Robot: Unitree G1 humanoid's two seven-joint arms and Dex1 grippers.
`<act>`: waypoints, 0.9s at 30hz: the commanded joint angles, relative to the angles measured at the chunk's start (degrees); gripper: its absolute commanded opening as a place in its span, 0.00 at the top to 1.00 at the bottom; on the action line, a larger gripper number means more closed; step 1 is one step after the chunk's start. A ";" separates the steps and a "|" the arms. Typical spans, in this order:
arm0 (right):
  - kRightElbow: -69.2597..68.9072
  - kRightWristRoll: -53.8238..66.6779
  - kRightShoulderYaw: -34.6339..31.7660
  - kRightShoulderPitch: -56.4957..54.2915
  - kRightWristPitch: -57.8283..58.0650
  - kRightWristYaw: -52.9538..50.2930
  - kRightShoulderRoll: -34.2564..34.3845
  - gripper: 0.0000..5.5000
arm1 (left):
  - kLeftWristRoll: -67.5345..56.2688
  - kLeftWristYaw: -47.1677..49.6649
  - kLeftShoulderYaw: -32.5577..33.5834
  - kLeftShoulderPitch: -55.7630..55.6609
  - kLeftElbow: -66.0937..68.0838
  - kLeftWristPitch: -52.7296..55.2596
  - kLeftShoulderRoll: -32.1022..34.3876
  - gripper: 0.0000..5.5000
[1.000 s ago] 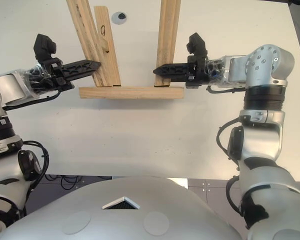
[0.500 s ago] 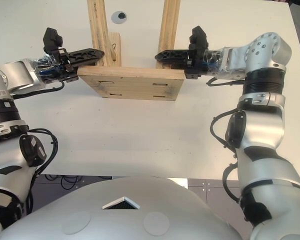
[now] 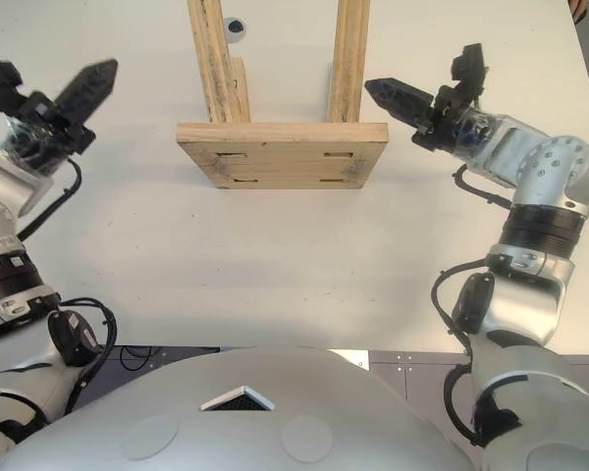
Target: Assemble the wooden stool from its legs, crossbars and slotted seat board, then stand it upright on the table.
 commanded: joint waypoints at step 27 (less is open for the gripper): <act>6.89 -19.40 25.44 2.71 -32.97 27.08 -7.02 0.41 | 25.40 -26.98 -28.73 -10.71 17.13 -36.43 5.17 0.48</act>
